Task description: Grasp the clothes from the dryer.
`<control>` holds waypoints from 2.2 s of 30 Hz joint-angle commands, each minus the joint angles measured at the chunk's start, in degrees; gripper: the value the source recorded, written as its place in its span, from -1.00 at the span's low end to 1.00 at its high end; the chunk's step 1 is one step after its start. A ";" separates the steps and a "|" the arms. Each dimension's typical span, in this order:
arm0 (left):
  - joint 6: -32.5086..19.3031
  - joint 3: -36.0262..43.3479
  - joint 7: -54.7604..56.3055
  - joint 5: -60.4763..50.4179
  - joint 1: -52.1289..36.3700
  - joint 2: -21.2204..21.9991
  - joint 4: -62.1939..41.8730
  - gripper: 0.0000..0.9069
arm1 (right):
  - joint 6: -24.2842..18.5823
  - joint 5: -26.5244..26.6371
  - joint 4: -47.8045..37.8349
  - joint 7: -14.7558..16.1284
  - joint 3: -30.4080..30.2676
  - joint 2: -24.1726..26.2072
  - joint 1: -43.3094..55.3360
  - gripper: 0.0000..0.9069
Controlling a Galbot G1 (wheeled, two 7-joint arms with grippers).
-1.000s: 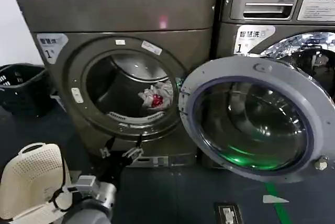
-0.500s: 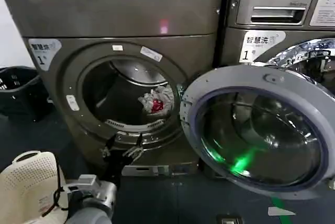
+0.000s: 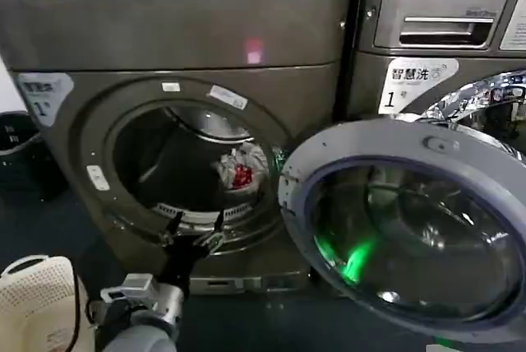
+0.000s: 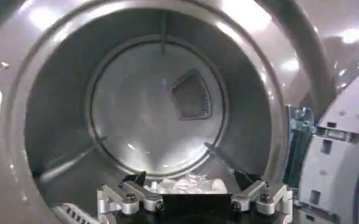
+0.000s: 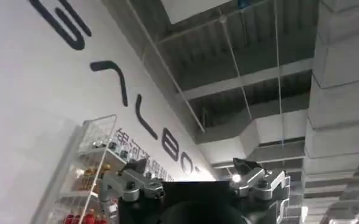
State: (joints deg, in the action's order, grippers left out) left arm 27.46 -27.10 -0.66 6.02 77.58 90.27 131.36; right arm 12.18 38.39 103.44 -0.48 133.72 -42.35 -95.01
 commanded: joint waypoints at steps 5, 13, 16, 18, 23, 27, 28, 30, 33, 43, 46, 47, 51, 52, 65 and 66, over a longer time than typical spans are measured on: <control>-0.01 -0.10 -0.01 0.00 -0.20 -0.02 0.02 1.00 | -0.10 0.01 -0.01 0.02 0.15 -0.14 0.04 1.00; 0.00 -0.09 -0.05 0.06 -0.75 0.02 -0.37 1.00 | -0.16 -0.05 -0.01 0.04 0.13 -0.25 0.14 1.00; -0.01 -0.10 -0.06 0.04 -0.95 0.03 -0.50 1.00 | -0.19 -0.07 -0.15 0.01 0.12 -0.22 0.20 1.00; 0.00 -0.09 -0.08 0.06 -1.03 0.03 -0.53 1.00 | -0.24 -0.09 -0.37 0.03 0.16 -0.18 0.20 1.00; 0.01 -0.02 -0.12 0.02 -1.14 0.09 -0.71 1.00 | -0.30 -0.14 -0.33 0.05 0.03 -0.33 0.29 1.00; -0.01 -0.05 -0.14 -0.01 -1.10 0.07 -0.74 1.00 | -0.37 -0.13 -0.43 0.03 0.07 -0.28 0.30 1.00; -0.01 -0.03 -0.15 -0.02 -1.07 0.07 -0.74 1.00 | -0.38 -0.12 -0.48 0.00 0.06 -0.27 0.29 1.00; -0.02 0.00 -0.16 -0.05 -1.05 0.10 -0.81 1.00 | -0.54 -0.08 -0.46 -0.10 0.04 -0.26 0.25 1.00; -0.02 0.14 -0.19 -0.13 -0.97 0.08 -0.85 1.00 | -0.75 0.10 -0.30 -0.31 0.04 -0.25 0.19 1.00; -3.28 0.03 0.04 0.40 -7.66 -1.01 -7.24 1.00 | 0.54 -0.31 -0.32 -1.42 1.78 0.10 -1.30 1.00; -5.03 -0.23 0.16 2.83 -13.16 -1.60 -13.64 1.00 | 0.40 -1.58 -1.38 -1.67 4.05 0.12 -2.97 1.00; -5.55 -0.37 0.04 3.50 -16.32 -1.88 -17.22 1.00 | 0.36 -1.55 -1.44 -1.65 4.58 0.08 -3.31 1.00; -6.33 -1.61 0.05 7.19 -27.13 -2.04 -28.63 1.00 | 0.17 -1.42 -1.56 -1.36 6.82 -0.23 -4.70 1.00; -6.58 -1.65 0.00 7.65 -30.30 -2.52 -31.47 1.00 | 0.08 -1.41 -1.68 -1.38 7.27 -0.23 -4.92 1.00; -11.98 3.75 -12.76 9.73 -56.56 -6.58 -67.20 1.00 | -0.07 -0.76 -2.68 -1.23 10.42 -0.77 -6.45 1.00; -12.08 4.34 -15.14 9.05 -57.85 -6.79 -69.36 1.00 | -0.11 -0.77 -2.71 -1.16 10.43 -0.84 -6.53 1.00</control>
State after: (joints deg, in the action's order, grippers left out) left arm 18.36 -25.12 -6.75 14.89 35.23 84.54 84.07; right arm 12.12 37.66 100.85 -1.69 143.16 -43.13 -101.19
